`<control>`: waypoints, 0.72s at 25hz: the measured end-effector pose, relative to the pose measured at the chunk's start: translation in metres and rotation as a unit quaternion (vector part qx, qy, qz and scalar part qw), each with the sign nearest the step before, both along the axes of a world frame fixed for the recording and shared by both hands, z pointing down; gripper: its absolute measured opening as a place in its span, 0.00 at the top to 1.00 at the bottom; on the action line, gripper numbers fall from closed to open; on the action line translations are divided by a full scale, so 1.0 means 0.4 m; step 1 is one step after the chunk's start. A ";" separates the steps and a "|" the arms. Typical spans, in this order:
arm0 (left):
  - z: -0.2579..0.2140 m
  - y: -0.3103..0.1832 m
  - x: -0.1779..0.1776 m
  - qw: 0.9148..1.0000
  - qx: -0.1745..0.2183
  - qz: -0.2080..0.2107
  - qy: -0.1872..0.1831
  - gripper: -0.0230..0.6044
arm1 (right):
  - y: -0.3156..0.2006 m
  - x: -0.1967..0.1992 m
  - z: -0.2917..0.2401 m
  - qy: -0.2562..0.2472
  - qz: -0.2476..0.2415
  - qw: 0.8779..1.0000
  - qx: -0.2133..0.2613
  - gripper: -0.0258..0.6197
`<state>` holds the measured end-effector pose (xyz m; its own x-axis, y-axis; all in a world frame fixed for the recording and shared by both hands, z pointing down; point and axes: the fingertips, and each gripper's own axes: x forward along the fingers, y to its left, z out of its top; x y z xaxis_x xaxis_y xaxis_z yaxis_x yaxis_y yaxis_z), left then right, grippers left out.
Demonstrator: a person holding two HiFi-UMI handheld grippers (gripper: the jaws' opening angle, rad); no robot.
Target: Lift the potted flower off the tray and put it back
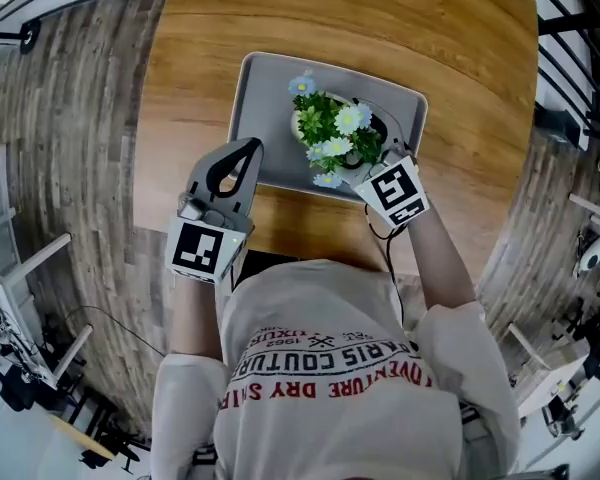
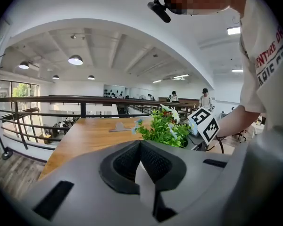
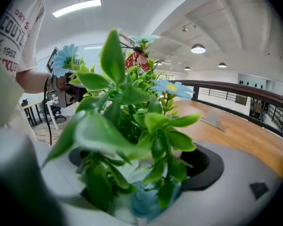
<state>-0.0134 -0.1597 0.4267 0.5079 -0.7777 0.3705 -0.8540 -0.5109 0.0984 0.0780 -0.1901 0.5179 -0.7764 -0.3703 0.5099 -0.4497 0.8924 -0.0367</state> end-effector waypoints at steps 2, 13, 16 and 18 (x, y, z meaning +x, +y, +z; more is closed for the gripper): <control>0.024 -0.003 0.000 1.000 -0.010 -0.014 0.002 0.94 | -0.009 -0.002 0.031 0.001 -0.013 1.000 -0.010 0.21; 0.108 -0.002 -0.054 0.997 -0.042 -0.061 -0.005 0.94 | -0.023 -0.065 0.120 0.001 -0.084 0.996 -0.023 0.21; 0.116 0.000 -0.053 0.997 -0.041 -0.064 -0.021 0.94 | -0.023 -0.061 0.130 0.005 -0.088 0.996 -0.025 0.21; 0.116 0.006 -0.047 0.997 -0.041 -0.065 -0.021 0.94 | -0.019 -0.059 0.133 0.006 -0.089 0.996 -0.027 0.21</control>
